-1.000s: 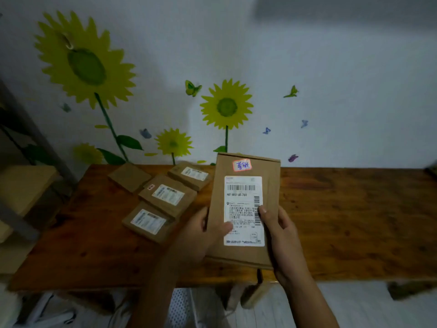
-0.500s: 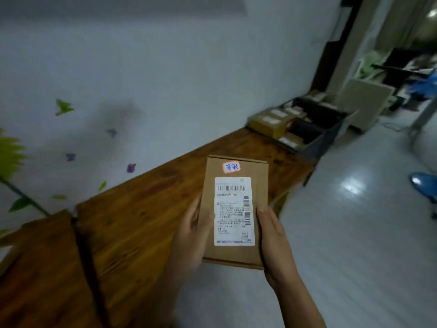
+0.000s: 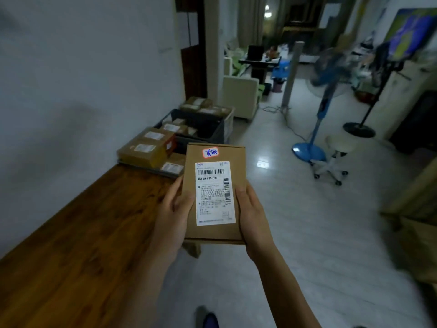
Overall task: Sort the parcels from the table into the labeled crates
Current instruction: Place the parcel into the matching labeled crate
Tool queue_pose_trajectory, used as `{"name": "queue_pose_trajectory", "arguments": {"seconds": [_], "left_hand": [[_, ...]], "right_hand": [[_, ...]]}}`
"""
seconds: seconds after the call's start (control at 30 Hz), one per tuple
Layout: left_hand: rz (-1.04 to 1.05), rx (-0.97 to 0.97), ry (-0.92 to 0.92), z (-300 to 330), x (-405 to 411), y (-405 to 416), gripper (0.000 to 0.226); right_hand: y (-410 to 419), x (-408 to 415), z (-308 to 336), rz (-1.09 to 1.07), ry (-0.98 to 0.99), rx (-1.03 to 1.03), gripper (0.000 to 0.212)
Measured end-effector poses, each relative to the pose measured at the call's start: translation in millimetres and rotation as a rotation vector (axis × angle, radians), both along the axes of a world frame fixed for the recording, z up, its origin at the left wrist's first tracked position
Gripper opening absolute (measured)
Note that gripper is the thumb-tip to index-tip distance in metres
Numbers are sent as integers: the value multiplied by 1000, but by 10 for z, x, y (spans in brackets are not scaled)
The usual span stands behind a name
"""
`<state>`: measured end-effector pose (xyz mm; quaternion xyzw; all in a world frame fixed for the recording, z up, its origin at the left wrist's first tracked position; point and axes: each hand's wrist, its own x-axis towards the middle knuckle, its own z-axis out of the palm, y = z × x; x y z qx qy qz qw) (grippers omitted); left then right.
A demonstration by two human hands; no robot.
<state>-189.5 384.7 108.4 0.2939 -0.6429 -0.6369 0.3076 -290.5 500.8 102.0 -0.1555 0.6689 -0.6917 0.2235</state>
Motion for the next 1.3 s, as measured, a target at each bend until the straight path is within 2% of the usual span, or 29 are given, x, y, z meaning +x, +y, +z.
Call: {"name": "queue_pose_trajectory", "arguments": {"seconds": [0.13,0.27,0.37,0.47,0.57,0.73,0.83,1.0,1.1,1.23,1.3], "left_hand": [[-65,15,-13,-107,-1083,-292,32],[-123,7,2,-103,-2294,-651,51],[-172,3,-18,-52,-3189,-829,38],[-198,5,-15,-24,-4046,-946,39],[-207,38,0,-141,-4882,-1063,29],[-196,25,8,-338,-6555,-1257,38],[-94,28,-4,-371,-7467,-1389,39],[9,112,-84,-403,-8373,-1907,37],[67,47,-134,-527,-8899,-2345,33],[159,4,-232,-888,-9579,-3128,38],[180,-5,-273,-1115,-9876,-3493,35]], "right_hand": [[-229,-986,-56,-51,31,42,30],[-535,-2104,-7,-101,22,86,25],[-668,-2948,62,-158,-3,108,26],[-749,-3752,92,-199,-9,124,33],[-815,-4558,-17,-217,-14,121,38],[-1026,-6266,-258,-213,4,102,36],[-1233,-7256,-270,-154,19,137,24],[-1822,-8379,-295,-54,73,198,35],[-2312,-9023,-385,19,83,214,36],[-3127,-9844,-627,162,85,264,15],[-3516,-10194,-822,211,93,305,11]]}}
